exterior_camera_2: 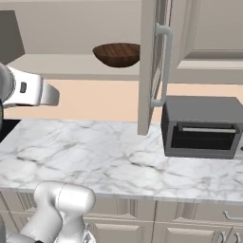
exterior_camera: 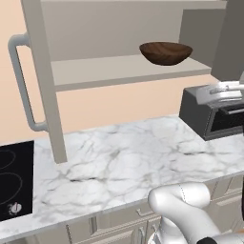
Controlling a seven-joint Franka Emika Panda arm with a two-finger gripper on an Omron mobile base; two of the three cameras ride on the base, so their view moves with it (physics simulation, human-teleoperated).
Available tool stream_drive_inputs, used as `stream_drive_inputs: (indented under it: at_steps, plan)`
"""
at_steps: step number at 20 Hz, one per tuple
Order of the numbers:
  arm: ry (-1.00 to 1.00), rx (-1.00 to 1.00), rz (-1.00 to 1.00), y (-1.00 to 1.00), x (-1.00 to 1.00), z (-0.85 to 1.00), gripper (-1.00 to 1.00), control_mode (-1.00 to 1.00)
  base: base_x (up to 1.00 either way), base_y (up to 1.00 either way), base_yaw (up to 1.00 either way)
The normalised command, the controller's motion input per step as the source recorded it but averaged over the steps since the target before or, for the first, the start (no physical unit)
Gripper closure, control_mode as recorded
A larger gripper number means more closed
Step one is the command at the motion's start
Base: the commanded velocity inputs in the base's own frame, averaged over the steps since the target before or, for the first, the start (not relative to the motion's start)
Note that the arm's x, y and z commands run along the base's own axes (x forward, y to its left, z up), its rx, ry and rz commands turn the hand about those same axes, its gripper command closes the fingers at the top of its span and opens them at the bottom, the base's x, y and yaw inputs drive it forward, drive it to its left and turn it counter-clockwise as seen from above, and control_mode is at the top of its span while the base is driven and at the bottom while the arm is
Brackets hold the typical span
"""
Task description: Move the bowls from the cabinet to the plates on the dining table.
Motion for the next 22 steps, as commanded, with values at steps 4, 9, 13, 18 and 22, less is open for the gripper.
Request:
stream_drive_inputs:
  at_steps: [4,9,13,18,22]
  plan:
    - [0.00,-0.10,0.00,0.03,0.19,0.36,-1.00,-1.00,0.00,0.00,0.00]
    - [0.02,-0.07,0.00,-0.13,0.40,0.55,-1.00,-1.00,0.00,0.00,0.00]
    - [0.03,-0.02,0.01,-0.32,0.65,0.45,-1.00,-1.00,0.00,0.00,0.00]
    - [0.13,-0.08,0.03,-0.30,0.92,0.02,-1.00,-1.00,0.00,0.00,0.00]
    - [0.14,-0.09,0.00,-0.11,0.74,0.00,-1.00,-1.00,0.00,0.00,0.00]
